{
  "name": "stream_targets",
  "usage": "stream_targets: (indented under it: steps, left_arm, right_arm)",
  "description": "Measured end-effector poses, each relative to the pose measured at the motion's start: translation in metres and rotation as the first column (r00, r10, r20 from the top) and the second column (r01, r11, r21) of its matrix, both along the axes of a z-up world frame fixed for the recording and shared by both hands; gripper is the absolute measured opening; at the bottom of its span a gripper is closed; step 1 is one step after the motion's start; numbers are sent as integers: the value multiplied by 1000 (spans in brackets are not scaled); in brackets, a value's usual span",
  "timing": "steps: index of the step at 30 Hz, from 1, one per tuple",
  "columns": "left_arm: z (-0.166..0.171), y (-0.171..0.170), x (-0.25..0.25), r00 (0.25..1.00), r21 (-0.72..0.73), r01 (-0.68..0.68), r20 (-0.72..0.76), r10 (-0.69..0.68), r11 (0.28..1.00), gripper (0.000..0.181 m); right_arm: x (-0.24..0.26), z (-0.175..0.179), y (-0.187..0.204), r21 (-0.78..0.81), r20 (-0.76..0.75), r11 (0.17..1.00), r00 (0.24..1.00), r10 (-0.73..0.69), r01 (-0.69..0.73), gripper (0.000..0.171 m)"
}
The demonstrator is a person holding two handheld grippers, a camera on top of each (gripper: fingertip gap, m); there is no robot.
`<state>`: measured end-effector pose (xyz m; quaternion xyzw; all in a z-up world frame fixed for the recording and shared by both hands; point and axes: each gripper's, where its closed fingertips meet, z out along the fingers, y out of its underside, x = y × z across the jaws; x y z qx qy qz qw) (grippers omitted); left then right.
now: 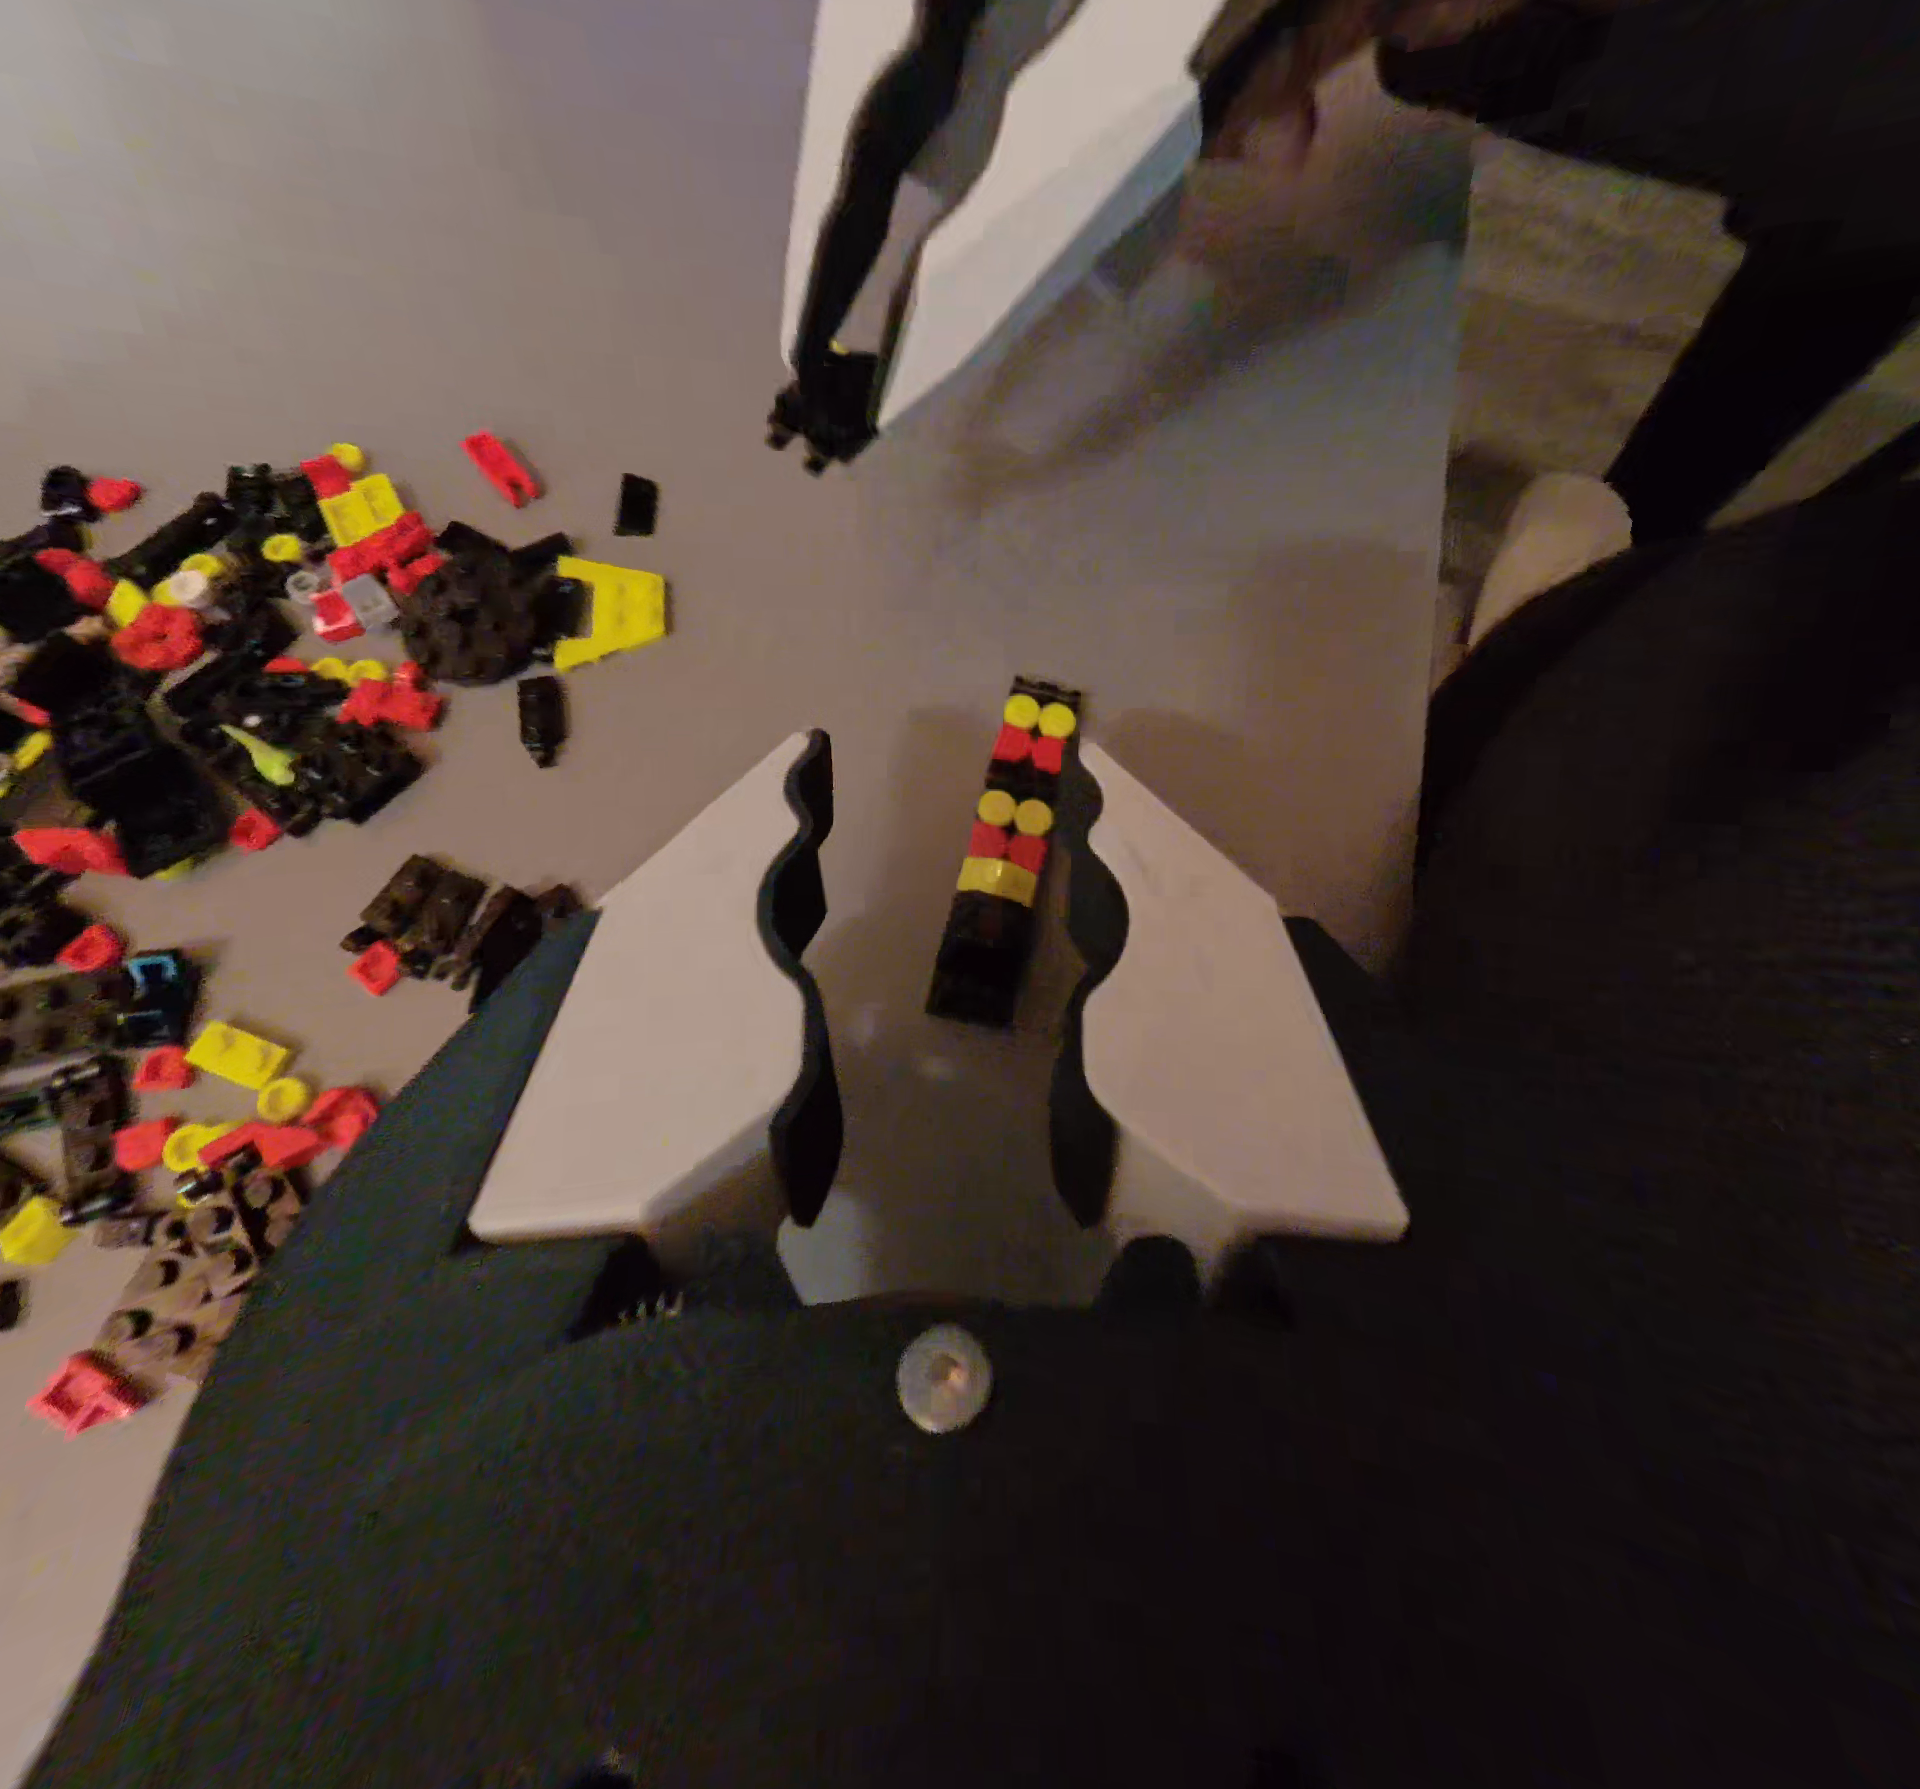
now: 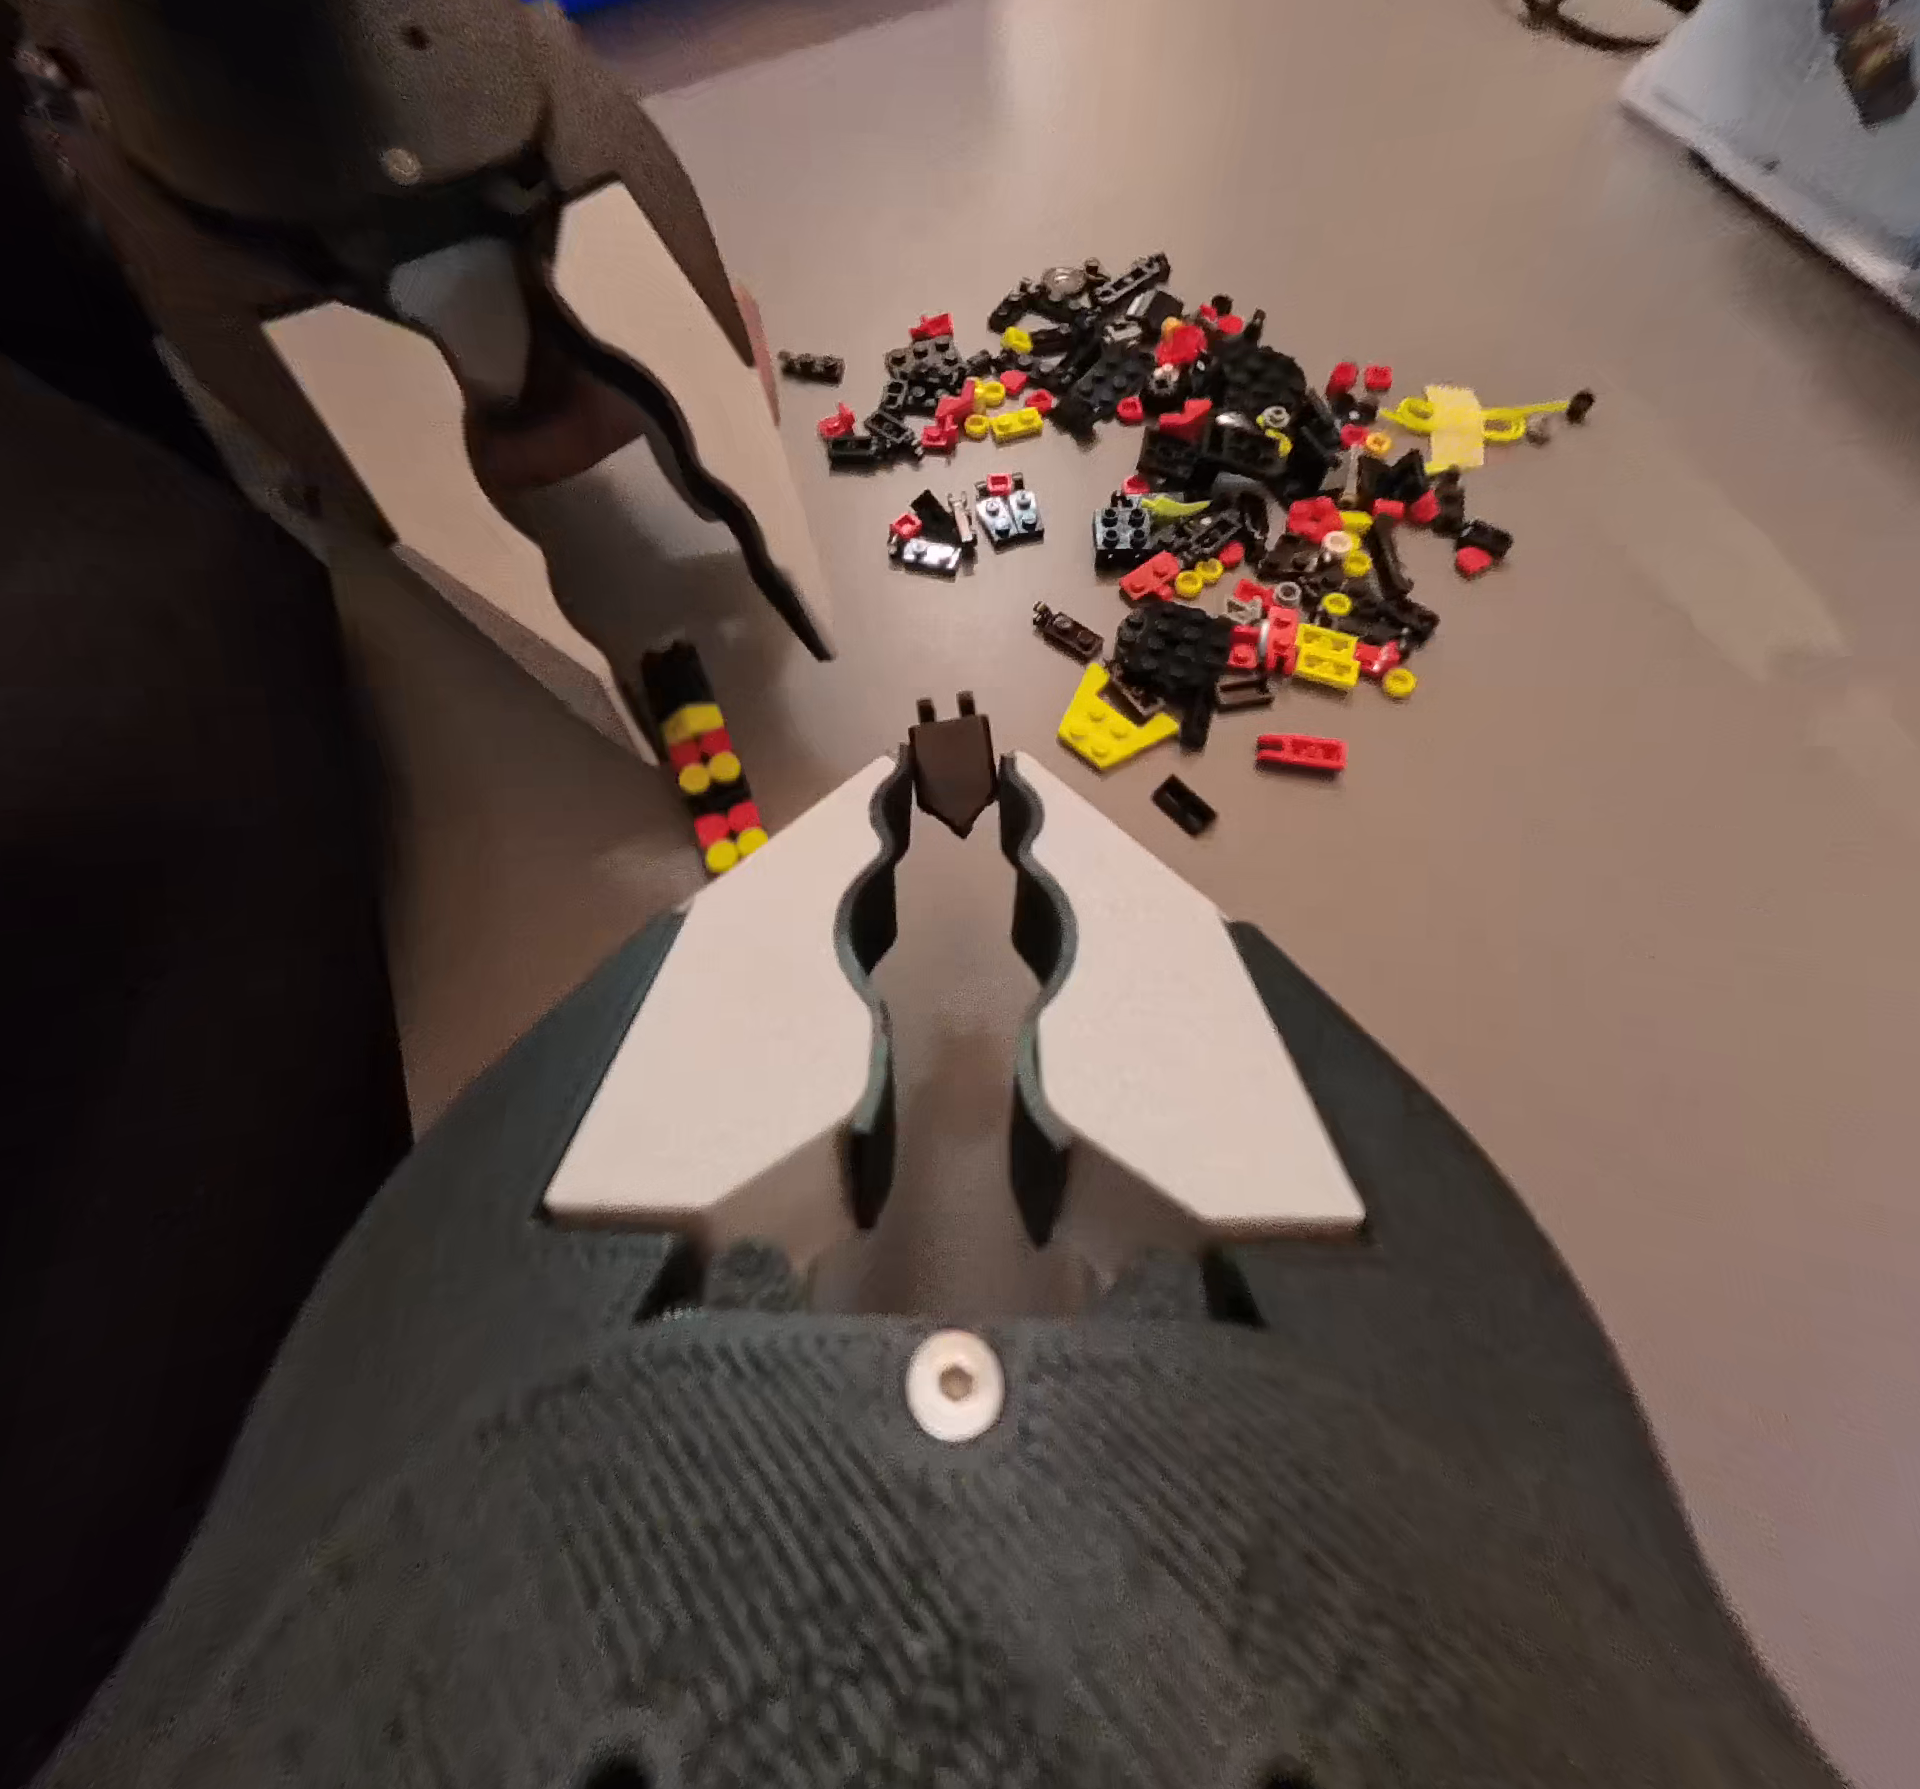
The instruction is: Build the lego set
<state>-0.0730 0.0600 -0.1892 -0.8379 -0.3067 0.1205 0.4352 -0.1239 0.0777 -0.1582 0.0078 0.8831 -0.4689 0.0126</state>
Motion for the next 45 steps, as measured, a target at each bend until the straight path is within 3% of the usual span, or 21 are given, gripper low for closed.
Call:
stream_targets:
  steps: [5, 12, 24, 27, 45]
  left_arm:
    - [-27, 4, 9, 998, -158, 56, 35, -51, 986, 44]
    - [-28, 8, 9, 997, -170, 71, 16, -70, 983, 41]
    - [-29, 15, 7, 995, -145, 93, 40, -89, 985, 29]
    - [-28, 17, 10, 992, -129, 115, 58, -108, 985, 17]
    - [-29, 22, 17, 984, -129, 173, 59, -167, 976, 16]
  right_arm:
    - [19, -21, 21, 112, -36, 984, 989, 145, -140, 15]
    - [51, -52, 25, 245, 20, 934, 965, 263, -260, 15]
    - [51, -54, 25, 207, 99, 937, 959, 265, -280, 15]
    - [52, -54, 24, 197, 114, 935, 954, 278, -296, 15]
    - [56, -51, 24, 169, 148, 933, 944, 296, -319, 14]
